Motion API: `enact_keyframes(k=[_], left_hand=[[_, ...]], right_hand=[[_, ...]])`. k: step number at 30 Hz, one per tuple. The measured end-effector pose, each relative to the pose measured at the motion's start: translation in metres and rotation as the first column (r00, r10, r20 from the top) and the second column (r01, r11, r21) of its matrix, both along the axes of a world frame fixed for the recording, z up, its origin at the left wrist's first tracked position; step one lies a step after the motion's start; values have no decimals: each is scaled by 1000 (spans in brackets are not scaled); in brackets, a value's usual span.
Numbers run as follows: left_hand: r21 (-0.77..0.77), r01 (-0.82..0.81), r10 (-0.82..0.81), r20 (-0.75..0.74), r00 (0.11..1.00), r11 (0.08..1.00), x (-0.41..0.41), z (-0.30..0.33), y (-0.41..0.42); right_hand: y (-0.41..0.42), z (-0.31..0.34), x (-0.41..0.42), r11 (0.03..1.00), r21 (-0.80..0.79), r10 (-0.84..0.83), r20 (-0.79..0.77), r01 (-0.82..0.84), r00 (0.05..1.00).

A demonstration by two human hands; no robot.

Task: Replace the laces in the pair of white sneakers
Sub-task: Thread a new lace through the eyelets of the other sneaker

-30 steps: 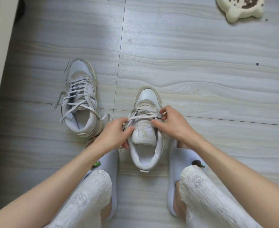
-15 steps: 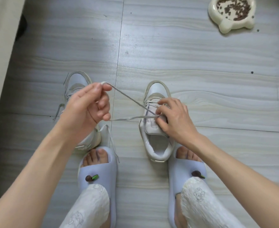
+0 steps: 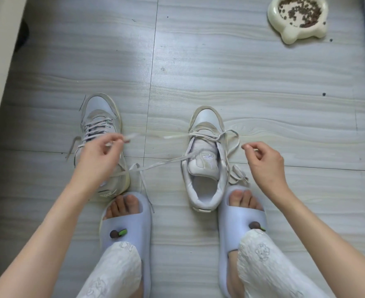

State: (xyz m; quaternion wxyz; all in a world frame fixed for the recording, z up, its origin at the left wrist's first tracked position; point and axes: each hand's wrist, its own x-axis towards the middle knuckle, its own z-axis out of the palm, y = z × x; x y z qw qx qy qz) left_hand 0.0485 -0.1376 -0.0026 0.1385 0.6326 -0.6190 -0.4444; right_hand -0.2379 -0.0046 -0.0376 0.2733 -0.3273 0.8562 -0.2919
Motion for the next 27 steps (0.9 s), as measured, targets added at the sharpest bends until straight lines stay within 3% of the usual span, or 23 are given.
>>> enact_keyframes(k=[2, 4, 6, 9, 11, 15, 18, 24, 27], left_hand=[[44, 344, -343, 266, 901, 938, -6, 2, 6], [43, 494, -472, 376, 797, 868, -18, 0, 10], [-90, 504, -445, 355, 822, 859, -35, -4, 13], [-221, 567, -507, 277, 817, 793, -65, -16, 15], [-207, 615, -573, 231, 786, 761, -84, -28, 12], [-166, 561, -549, 115, 828, 811, -107, -44, 5], [-130, 499, -495, 67, 866, 857, -117, -51, 8], [-181, 366, -352, 103, 930, 913, -128, -52, 11], [-227, 355, -340, 101, 935, 907, -122, -50, 11]], right_hand=[[6, -4, -2, 999, 44, 29, -23, -28, 999], [2, -6, 1, 993, 10, 119, -54, -119, 991], [-12, -5, 7, 961, -21, 271, -90, -274, 958], [-38, -6, 12, 885, 60, 464, -195, -462, 864], [-50, -6, 15, 842, 178, 539, -263, -509, 800], [-56, -9, 16, 810, 272, 586, -404, -519, 702], [-56, -8, 20, 870, 186, 493, -360, -457, 792], [-48, -8, 4, 943, 175, 280, 51, -284, 959], [-40, -11, -2, 932, 273, 226, 75, -238, 971]])
